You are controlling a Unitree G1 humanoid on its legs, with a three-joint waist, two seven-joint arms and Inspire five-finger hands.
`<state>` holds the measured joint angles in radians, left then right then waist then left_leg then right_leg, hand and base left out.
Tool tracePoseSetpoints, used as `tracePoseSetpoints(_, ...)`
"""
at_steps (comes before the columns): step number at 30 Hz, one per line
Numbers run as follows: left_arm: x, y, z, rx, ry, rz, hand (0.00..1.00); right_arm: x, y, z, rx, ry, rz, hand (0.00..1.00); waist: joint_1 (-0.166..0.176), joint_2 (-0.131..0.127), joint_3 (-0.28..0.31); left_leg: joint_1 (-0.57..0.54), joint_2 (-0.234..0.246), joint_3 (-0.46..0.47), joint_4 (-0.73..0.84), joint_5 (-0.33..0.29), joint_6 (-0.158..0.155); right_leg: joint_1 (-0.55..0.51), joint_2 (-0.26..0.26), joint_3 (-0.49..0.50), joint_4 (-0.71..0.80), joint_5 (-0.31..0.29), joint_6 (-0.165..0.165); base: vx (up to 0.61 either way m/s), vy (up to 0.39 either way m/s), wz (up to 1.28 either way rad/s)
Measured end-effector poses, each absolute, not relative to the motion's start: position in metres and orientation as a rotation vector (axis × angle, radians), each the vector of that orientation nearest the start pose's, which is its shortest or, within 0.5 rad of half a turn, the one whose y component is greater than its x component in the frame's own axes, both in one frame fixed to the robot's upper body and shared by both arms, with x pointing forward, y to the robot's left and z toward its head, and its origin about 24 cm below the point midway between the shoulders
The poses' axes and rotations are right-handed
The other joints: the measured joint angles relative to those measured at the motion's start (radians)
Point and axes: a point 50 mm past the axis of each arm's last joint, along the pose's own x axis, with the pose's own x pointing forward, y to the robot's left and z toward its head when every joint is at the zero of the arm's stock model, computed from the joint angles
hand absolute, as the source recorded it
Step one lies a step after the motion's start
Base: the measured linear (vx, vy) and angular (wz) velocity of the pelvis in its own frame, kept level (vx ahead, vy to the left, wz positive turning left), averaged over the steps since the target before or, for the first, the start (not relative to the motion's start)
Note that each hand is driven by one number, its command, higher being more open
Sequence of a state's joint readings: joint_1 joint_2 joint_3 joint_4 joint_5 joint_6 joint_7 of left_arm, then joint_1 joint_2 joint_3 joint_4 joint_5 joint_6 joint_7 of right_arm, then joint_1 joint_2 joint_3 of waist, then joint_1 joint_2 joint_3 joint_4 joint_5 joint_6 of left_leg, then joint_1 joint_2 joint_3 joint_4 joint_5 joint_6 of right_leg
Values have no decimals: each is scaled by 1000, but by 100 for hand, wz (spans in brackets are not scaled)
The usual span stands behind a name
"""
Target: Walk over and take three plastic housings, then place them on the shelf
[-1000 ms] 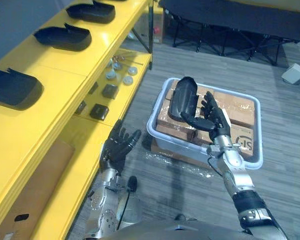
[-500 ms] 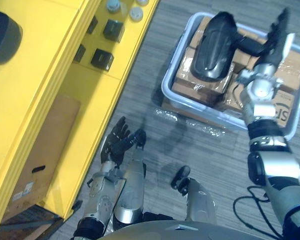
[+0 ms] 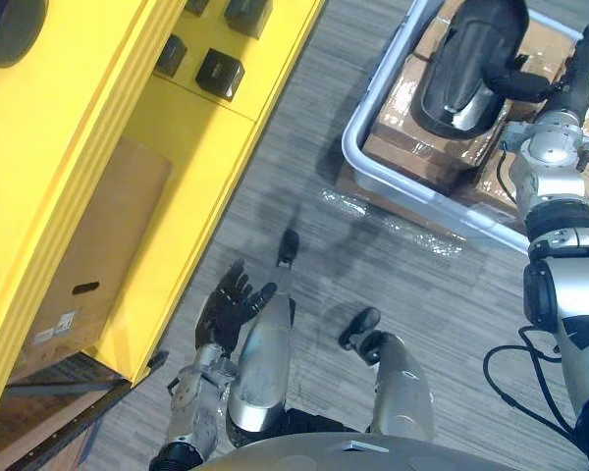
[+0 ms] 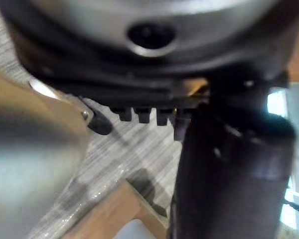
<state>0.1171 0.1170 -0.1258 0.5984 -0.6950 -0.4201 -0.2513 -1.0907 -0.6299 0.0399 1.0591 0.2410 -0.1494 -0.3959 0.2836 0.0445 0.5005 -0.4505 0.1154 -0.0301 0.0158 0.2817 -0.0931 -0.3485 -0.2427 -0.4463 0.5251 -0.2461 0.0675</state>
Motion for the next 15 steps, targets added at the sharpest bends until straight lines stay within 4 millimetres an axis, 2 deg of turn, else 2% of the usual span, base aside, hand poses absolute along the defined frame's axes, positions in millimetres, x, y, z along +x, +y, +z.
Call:
tracePoseSetpoints(1,185,177,-74,-495,230,46,100,390,-308,230,-205,-189,-659,100,13,6,3,-34,0,-13,15,2,0,-20,-2,-7,18,-8,-4,15,-57,17)
tracePoseSetpoints(2,190,175,-72,-495,221,32,100,389,-312,228,-208,-145,-661,100,17,16,14,-44,-1,-26,23,4,2,-22,-3,-18,26,-15,-5,0,-58,18)
tracePoseSetpoints(3,192,174,-71,-495,213,25,100,389,-313,229,-224,-139,-666,100,20,16,14,-55,0,-28,32,2,0,-30,-3,-19,33,-18,-5,-21,-59,17)
tracePoseSetpoints(4,195,173,-69,-497,203,13,100,389,-316,237,-226,-143,-677,0,26,16,14,-69,-1,-34,39,1,-2,-44,-6,-22,48,-26,-8,-31,-69,7)
tracePoseSetpoints(7,196,170,-68,-503,201,-1,100,387,-320,243,-226,-119,-695,0,30,17,15,-74,-2,-40,41,-2,-5,-54,-13,-29,67,-39,-12,-32,-57,7)
tracePoseSetpoints(11,195,169,-69,-508,201,-2,100,378,-341,245,-282,-52,-751,0,34,18,16,-86,-5,-57,46,-7,-14,-56,-16,-45,79,-57,-7,-19,-44,10)
tracePoseSetpoints(15,196,168,-68,-523,192,-8,100,372,-351,242,-459,37,-774,0,40,18,16,-85,-12,-57,49,-9,-16,-56,-29,-47,99,-69,-4,18,-42,5)
